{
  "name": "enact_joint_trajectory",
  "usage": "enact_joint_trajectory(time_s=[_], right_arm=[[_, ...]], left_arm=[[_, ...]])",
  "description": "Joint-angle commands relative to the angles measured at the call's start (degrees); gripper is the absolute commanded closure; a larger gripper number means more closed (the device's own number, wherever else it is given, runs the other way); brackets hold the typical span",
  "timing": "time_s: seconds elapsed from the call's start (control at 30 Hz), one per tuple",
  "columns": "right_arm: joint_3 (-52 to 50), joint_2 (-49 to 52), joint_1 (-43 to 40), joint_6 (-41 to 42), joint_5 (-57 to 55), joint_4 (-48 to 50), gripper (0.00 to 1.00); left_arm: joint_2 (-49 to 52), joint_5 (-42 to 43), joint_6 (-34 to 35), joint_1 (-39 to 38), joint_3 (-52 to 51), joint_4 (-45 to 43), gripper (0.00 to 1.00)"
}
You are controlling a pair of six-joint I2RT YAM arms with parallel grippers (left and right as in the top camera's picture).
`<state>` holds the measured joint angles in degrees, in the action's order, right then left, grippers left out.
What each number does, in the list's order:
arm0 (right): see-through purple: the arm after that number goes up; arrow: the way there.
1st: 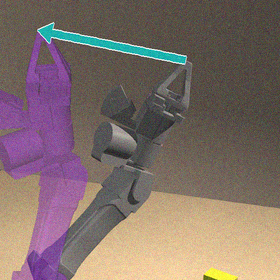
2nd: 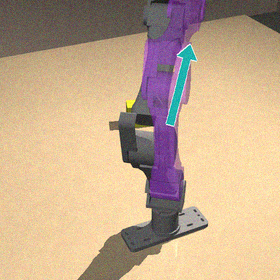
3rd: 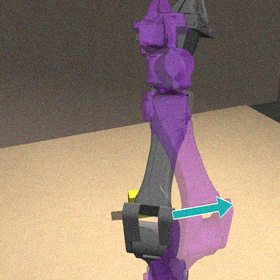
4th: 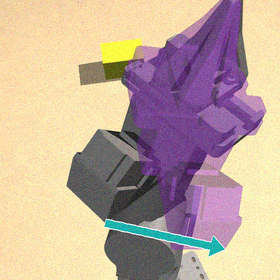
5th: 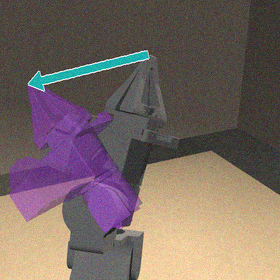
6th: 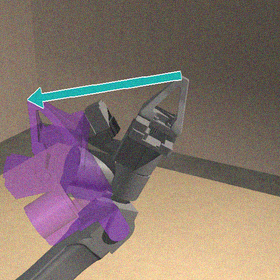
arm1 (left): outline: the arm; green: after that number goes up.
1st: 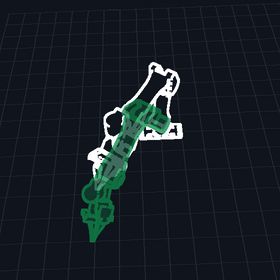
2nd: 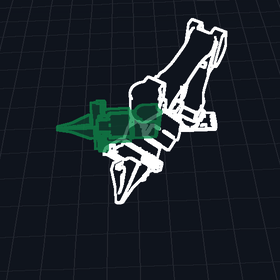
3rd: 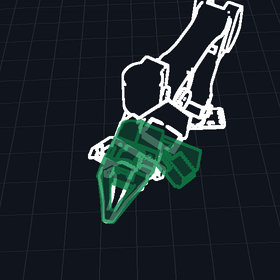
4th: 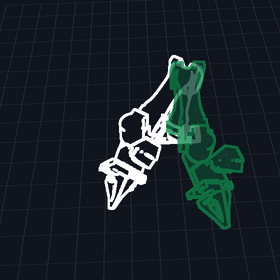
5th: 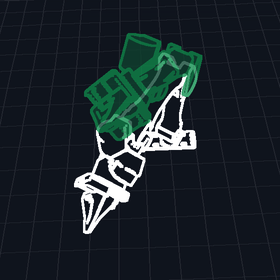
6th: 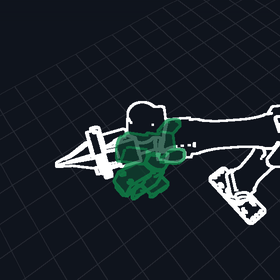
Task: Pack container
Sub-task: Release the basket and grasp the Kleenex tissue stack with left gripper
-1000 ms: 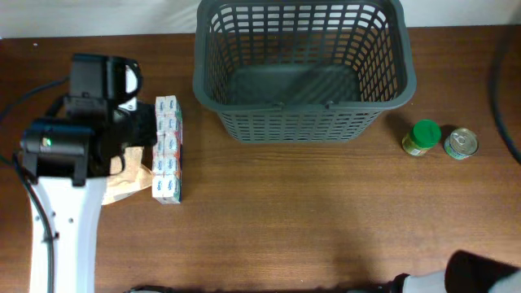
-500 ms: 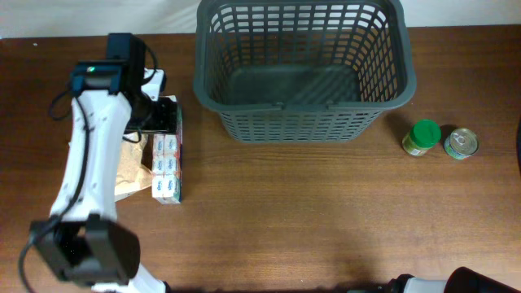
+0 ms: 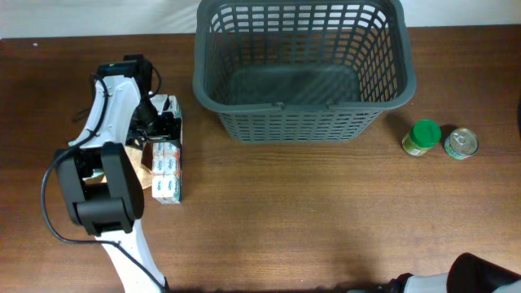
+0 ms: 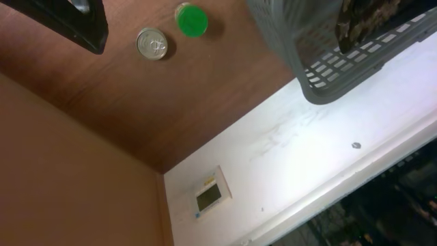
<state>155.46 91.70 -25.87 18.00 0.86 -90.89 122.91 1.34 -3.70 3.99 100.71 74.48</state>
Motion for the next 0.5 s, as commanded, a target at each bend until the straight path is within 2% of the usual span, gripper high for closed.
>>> enact_joint_trajectory(time_s=[0.0,0.13,0.33,0.47], right_arm=[[0.2,1.3,-0.6,0.5,-0.3,0.1,0.01],[0.2,2.3,-0.6,0.5,-0.3,0.1,0.01],[0.2,3.6,-0.6,0.5,-0.3,0.1,0.01],[0.2,4.3,-0.6,0.5,-0.3,0.2,0.01]], left_arm=[[2.5,2.5,-1.2,0.3,0.0,-0.3,0.2],[3.7,5.8,-4.2,0.2,0.0,-1.0,0.2],[4.7,5.7,-4.2,0.0,-0.2,-1.8,0.23],[4.8,5.7,-4.2,0.0,-0.2,-2.0,0.55]])
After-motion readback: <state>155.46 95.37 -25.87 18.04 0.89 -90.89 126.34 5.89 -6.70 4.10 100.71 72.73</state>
